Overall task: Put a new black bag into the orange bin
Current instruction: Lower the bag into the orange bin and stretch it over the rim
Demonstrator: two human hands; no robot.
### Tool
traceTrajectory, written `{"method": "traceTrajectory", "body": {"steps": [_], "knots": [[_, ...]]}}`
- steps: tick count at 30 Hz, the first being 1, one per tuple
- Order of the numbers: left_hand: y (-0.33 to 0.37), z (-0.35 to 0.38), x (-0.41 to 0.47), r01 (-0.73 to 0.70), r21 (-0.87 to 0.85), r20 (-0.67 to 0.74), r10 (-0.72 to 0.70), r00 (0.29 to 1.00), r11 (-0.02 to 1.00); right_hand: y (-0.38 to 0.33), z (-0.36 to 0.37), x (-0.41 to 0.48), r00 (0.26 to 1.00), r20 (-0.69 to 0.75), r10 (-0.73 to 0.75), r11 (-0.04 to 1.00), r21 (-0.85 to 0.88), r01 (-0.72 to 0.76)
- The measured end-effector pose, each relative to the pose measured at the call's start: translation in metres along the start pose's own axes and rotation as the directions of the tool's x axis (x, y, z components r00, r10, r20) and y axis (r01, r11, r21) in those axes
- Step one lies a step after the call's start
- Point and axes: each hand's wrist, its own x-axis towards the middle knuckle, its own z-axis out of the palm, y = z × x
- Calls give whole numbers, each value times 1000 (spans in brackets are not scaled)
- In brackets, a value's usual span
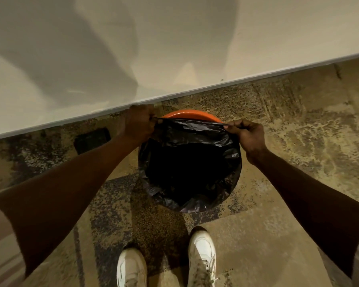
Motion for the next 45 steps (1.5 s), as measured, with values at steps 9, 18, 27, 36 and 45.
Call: {"method": "traceTrajectory", "body": {"steps": [9,18,27,36,45], "knots": [[-15,0,-2,237,-322,43,-236,971,916,-10,-4,6,993,113,-22,1000,-9,23],[-8,-1,-6,185,-271,-3,-193,981,945,-21,2,23,983,171,-60,985,-152,87],[-6,10,5,135,-159,-45,-144,989,978,-26,8,29,974,222,-52,943,-309,121],[-4,12,18,-8,32,-78,10,997,999,-28,24,41,986,167,-24,940,-331,79],[-5,15,15,-204,71,-34,207,978,976,-33,22,40,948,241,208,977,-98,-190]]}}
